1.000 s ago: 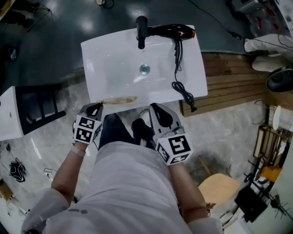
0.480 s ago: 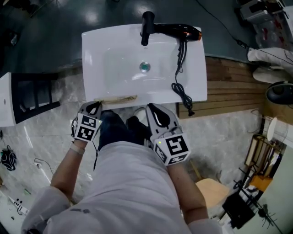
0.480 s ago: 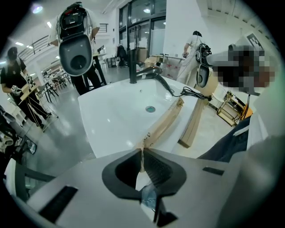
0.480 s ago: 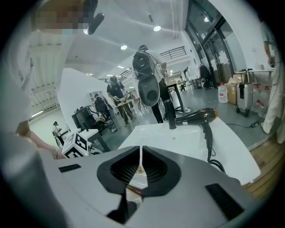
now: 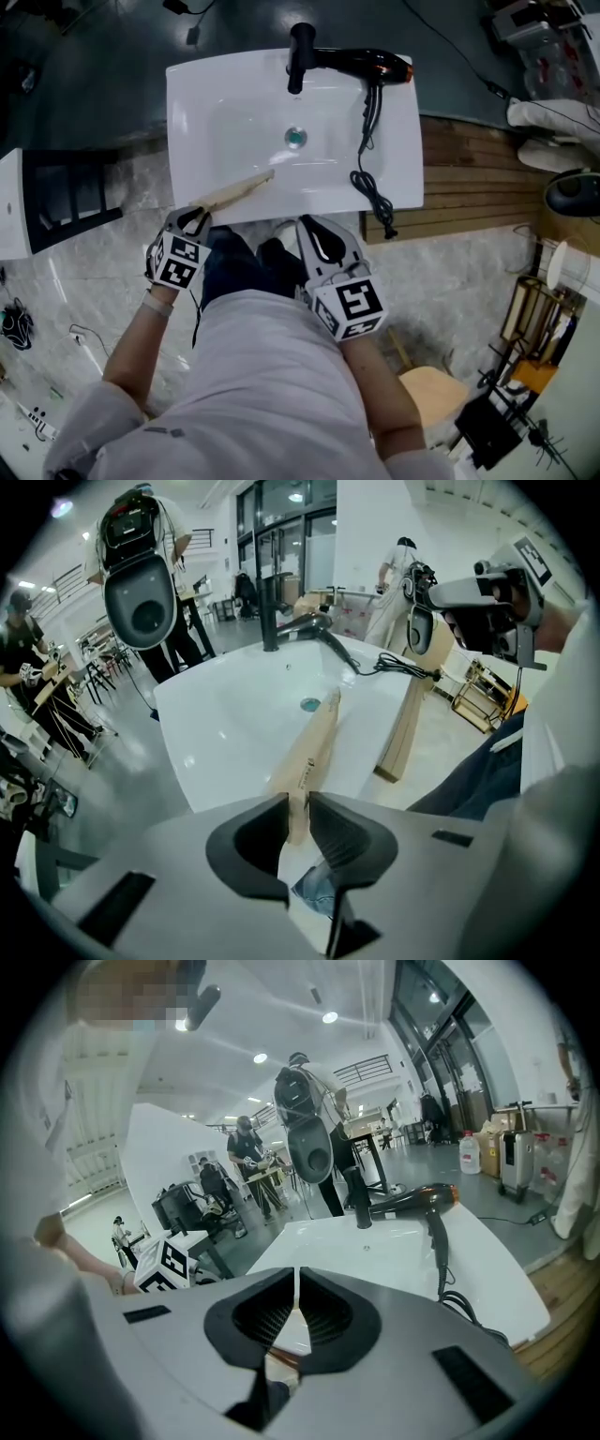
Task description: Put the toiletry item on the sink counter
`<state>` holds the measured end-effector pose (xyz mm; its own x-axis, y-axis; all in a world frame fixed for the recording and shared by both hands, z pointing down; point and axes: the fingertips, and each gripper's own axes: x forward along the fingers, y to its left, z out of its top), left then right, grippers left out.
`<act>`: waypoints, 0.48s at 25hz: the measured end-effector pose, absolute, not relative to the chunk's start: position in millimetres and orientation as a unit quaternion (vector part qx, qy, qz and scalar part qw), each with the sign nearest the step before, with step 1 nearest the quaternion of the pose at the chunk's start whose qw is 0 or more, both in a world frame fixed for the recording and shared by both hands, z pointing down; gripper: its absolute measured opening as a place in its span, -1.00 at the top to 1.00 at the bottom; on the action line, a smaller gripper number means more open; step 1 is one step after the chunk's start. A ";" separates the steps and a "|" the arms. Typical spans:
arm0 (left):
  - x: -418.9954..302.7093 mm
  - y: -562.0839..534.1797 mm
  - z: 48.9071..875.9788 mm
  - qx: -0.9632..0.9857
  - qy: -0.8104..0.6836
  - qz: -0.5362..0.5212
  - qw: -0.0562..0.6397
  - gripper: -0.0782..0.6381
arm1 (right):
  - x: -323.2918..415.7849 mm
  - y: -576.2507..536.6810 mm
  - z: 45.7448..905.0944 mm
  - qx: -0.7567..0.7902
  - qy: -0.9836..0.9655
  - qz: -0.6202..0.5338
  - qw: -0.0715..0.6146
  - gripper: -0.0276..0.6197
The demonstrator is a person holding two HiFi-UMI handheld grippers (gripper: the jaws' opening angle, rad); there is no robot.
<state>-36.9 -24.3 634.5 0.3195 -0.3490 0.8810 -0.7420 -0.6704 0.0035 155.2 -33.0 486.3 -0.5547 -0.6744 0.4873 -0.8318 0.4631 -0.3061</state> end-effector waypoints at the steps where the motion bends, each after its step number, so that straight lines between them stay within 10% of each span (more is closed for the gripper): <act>1: -37.1 -25.0 634.8 0.785 -0.347 0.469 0.209 0.57 | 156.5 -33.4 485.9 0.449 -0.841 0.261 0.150 0.83; 12: -40.0 -26.0 637.5 0.789 -0.319 0.491 0.187 0.57 | 164.6 -33.6 484.7 0.458 -0.836 0.261 0.151 0.83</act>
<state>-40.0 -26.0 637.5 0.3146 -0.3199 0.8937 -0.6865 -0.7269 -0.0186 164.6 -33.6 484.7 -0.5350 -0.6878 0.4907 -0.8448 0.4443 -0.2982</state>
